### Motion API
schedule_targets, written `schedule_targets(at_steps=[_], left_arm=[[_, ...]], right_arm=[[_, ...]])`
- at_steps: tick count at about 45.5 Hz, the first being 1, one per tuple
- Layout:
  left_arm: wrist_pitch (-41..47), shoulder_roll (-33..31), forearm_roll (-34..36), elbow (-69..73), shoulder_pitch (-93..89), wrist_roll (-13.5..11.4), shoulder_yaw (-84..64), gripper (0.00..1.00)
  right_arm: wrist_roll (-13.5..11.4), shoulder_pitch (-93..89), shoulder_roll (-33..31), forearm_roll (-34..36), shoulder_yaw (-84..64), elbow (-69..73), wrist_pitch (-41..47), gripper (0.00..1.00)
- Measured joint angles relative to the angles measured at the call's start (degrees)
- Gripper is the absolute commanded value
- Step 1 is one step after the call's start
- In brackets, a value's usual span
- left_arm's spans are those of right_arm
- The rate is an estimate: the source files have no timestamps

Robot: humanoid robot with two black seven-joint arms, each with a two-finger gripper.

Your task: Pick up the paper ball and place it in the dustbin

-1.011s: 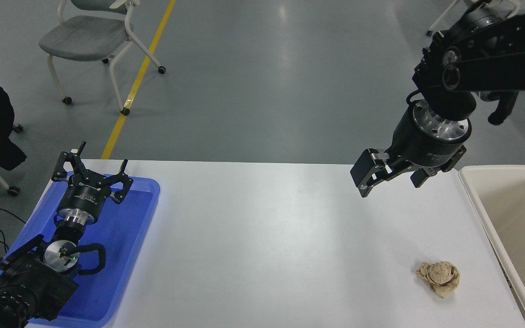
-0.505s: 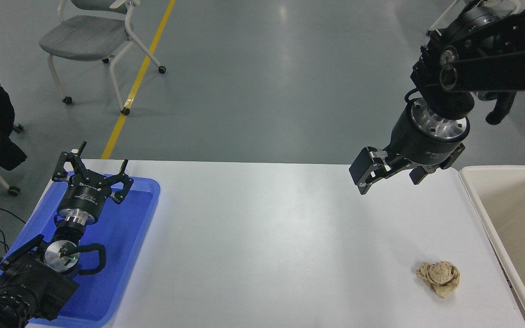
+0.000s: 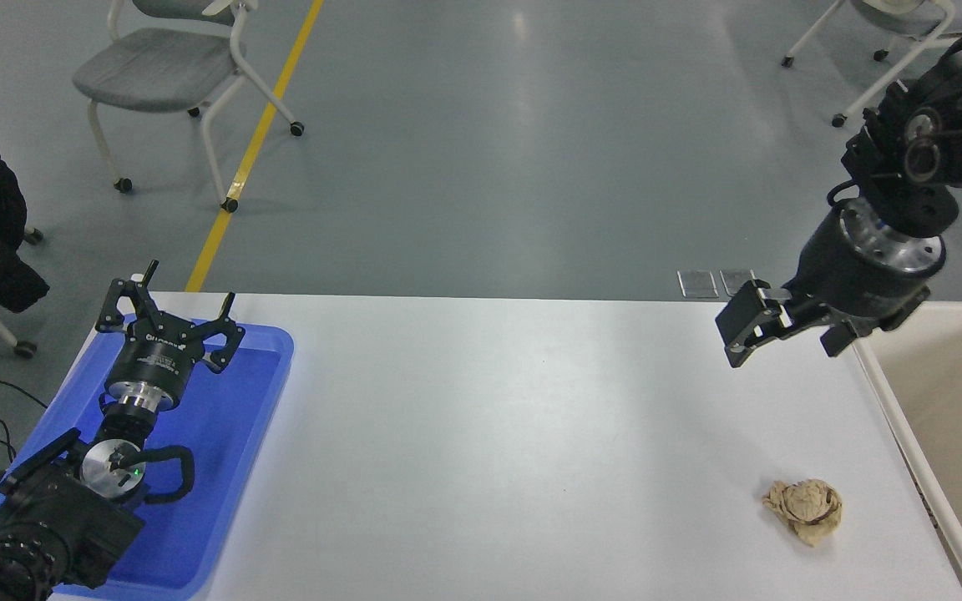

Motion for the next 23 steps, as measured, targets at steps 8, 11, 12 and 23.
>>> schedule_targets(at_steps=[8,11,12,23], left_arm=[[0.0,0.0,0.0,0.0,0.0,0.0,0.0,1.00],[0.0,0.0,0.0,0.0,0.0,0.0,0.0,1.00],[0.0,0.0,0.0,0.0,0.0,0.0,0.0,1.00],[0.0,0.0,0.0,0.0,0.0,0.0,0.0,1.00]], right_arm=[[0.0,-9.6,-6.3,-7.6,3.9,-1.5,-2.8,1.00],[0.0,-13.6,-8.0,-10.0,5.9,-2.8,-3.8,1.00],[0.0,-14.7,-8.4,-10.7,6.5,-3.2,-4.2,1.00],[0.0,-28.9,-11.1,-19.0,12.6,-10.1,-10.0,1.00]])
